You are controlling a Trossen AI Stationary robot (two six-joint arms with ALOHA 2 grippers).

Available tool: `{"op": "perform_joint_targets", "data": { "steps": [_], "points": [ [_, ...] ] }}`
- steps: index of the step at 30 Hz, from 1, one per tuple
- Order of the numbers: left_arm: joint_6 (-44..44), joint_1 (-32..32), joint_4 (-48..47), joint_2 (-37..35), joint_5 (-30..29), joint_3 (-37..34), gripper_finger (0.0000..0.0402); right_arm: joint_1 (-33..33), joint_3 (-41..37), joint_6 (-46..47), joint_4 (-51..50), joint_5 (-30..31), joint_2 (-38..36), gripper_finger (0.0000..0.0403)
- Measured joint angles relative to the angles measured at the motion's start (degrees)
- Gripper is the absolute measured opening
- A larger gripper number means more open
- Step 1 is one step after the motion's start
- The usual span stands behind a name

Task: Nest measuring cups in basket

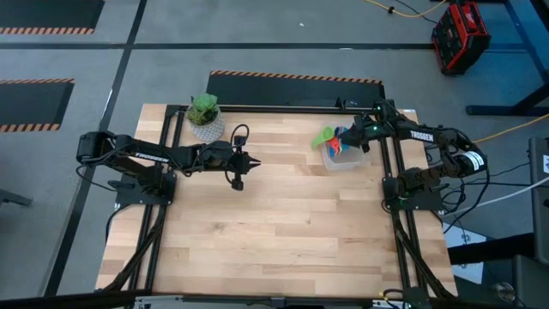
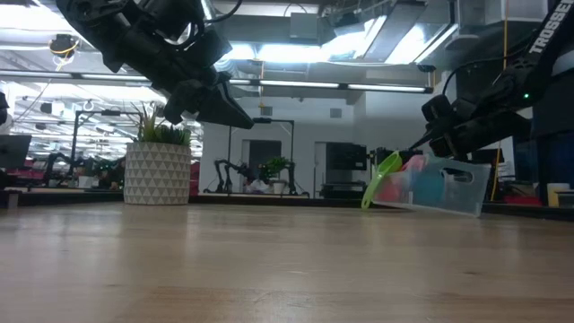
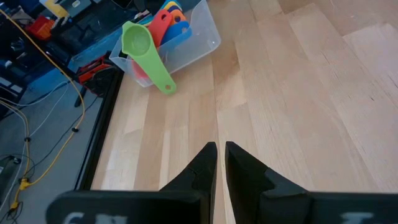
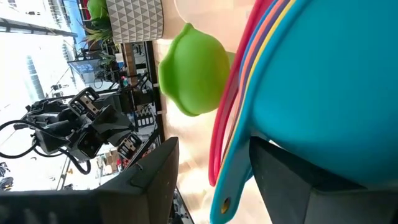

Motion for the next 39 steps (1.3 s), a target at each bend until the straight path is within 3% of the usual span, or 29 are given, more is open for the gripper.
{"op": "perform_joint_targets", "data": {
  "steps": [21,39],
  "points": [
    [0.01,-0.01,0.00,0.00,0.00,0.00,0.0027,0.41,0.17,-4.49,0.21,1.57,-0.11,0.0200],
    [0.00,-0.01,0.00,0.01,0.01,0.00,0.0027,4.58,0.02,-4.52,-0.57,9.11,0.00,0.0200]
  ]
}}
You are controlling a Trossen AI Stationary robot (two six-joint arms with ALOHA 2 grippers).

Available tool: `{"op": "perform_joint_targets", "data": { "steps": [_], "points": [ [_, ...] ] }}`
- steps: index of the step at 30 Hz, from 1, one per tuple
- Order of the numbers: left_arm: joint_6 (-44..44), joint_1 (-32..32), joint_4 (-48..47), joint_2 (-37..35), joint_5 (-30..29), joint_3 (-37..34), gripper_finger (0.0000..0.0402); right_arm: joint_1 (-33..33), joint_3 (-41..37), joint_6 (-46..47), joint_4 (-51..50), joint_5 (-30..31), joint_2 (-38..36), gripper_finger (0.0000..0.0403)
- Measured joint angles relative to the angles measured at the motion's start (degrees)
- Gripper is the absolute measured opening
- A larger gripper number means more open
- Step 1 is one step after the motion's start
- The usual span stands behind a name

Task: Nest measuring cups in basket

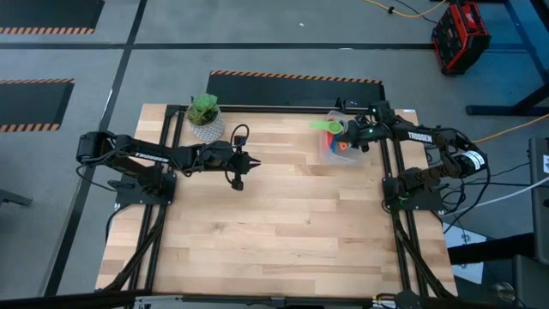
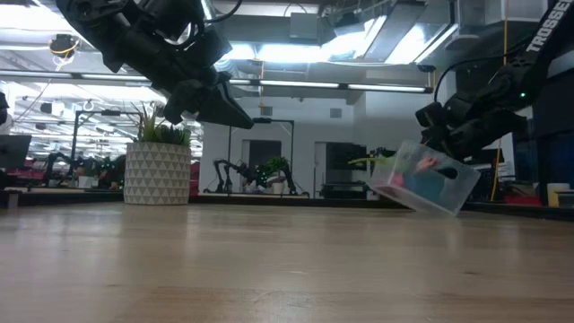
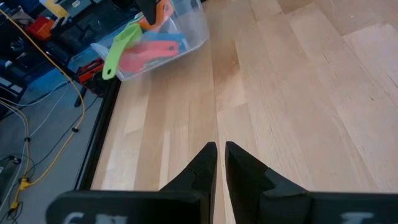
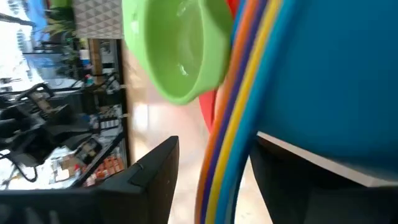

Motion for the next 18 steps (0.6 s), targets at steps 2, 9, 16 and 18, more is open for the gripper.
{"op": "perform_joint_targets", "data": {
  "steps": [2,9,16,18],
  "points": [
    [-0.02,0.00,0.00,-0.01,-0.01,-0.01,0.0027,0.43,0.02,-0.04,-0.41,1.65,0.00,0.0200],
    [0.01,0.00,0.02,-0.01,-0.02,-0.02,0.0027,0.62,0.02,-0.05,-1.07,4.79,0.00,0.0200],
    [0.01,0.00,0.02,-0.01,0.01,0.00,0.0027,0.64,0.02,-0.24,-1.99,7.15,-0.02,0.0200],
    [0.01,0.00,0.02,-0.01,-0.01,-0.02,0.0027,0.64,0.04,-0.24,-1.99,7.17,-0.02,0.0200]
  ]
}}
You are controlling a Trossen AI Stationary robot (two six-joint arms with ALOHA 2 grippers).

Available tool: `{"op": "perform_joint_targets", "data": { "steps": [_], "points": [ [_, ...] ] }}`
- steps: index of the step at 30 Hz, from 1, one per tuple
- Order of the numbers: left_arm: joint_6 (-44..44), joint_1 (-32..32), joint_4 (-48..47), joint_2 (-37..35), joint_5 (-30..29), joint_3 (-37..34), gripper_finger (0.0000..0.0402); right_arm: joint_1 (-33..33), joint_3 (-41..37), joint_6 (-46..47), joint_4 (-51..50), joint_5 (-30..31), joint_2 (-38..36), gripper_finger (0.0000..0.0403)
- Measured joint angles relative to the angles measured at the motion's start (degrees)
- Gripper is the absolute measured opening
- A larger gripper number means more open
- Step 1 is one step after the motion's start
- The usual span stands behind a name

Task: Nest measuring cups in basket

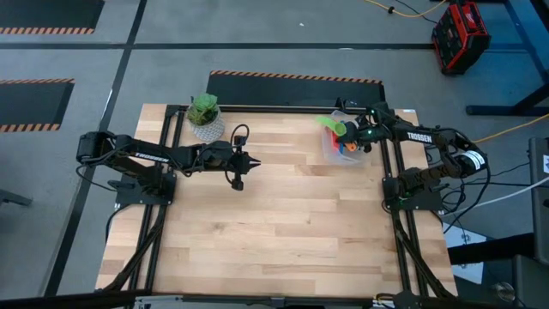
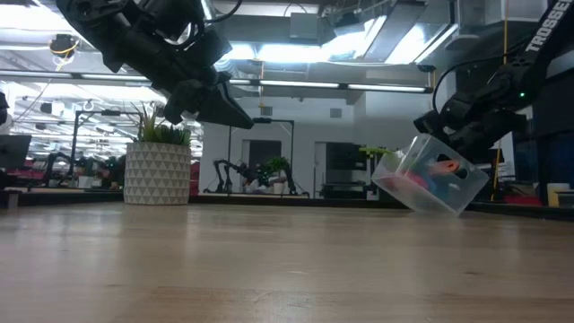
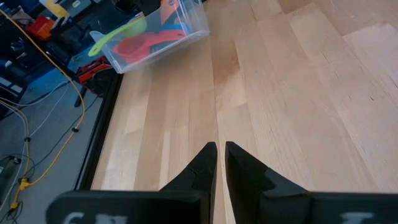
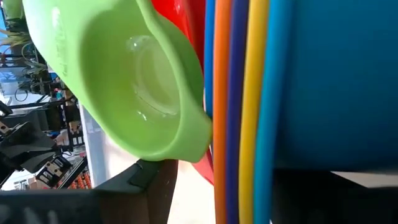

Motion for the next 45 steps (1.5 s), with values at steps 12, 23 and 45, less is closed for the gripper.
{"op": "perform_joint_targets", "data": {
  "steps": [12,23,45],
  "points": [
    [-0.01,0.01,0.00,0.01,0.01,0.01,0.0027,0.00,0.03,-0.02,0.02,0.18,-0.04,0.0160],
    [0.00,0.01,0.00,0.00,0.00,0.02,0.0027,0.00,0.05,0.07,0.01,0.13,-0.05,0.0157],
    [0.00,-0.11,1.57,0.00,0.00,0.02,0.0027,0.00,0.11,0.07,-0.09,1.42,-0.09,0.0148]
  ]
}}
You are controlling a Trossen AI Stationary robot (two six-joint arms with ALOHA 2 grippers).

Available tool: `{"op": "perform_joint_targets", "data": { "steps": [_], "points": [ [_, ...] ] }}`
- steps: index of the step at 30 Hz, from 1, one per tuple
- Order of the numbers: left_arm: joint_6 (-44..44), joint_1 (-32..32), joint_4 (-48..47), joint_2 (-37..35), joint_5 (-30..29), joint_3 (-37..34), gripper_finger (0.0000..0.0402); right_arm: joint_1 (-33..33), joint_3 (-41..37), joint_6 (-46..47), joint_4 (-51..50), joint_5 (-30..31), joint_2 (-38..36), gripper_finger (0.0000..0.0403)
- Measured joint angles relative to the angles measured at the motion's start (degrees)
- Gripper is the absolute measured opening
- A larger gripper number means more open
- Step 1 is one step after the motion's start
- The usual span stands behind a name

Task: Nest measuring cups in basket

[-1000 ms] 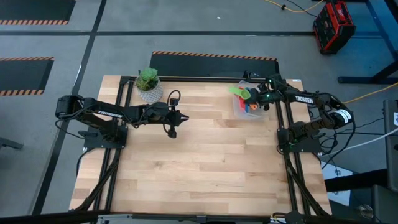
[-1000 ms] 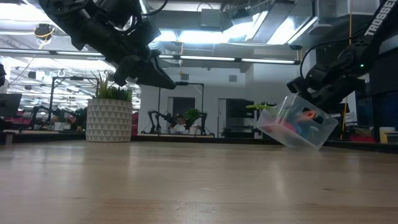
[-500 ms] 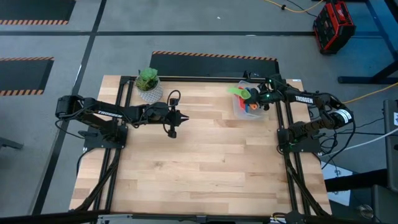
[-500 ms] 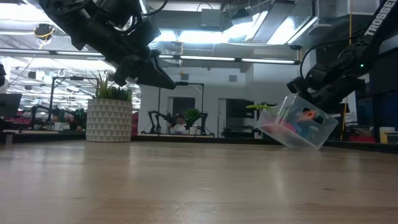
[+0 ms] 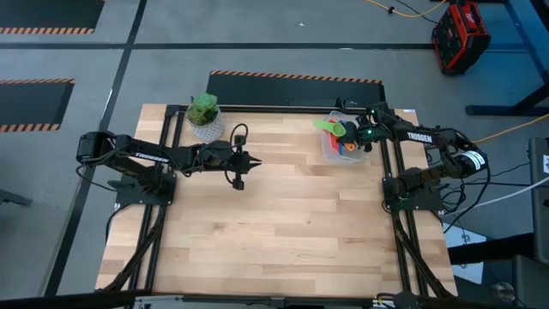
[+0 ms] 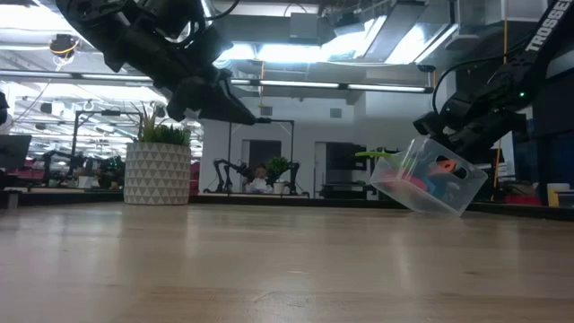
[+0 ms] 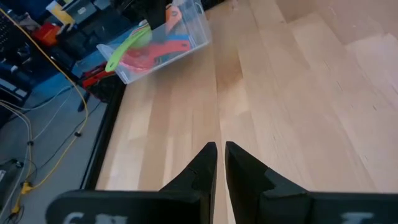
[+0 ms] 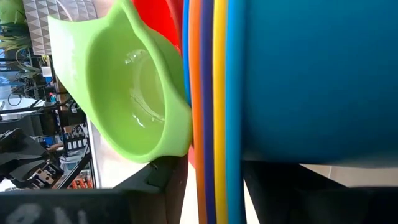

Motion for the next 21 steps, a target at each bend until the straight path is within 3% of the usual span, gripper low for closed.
{"op": "perform_joint_targets", "data": {
  "steps": [21],
  "points": [
    [-0.02,0.00,-0.09,0.00,0.02,0.00,0.0027,0.00,3.35,-0.83,-0.72,0.02,0.00,0.0149]
  ]
}}
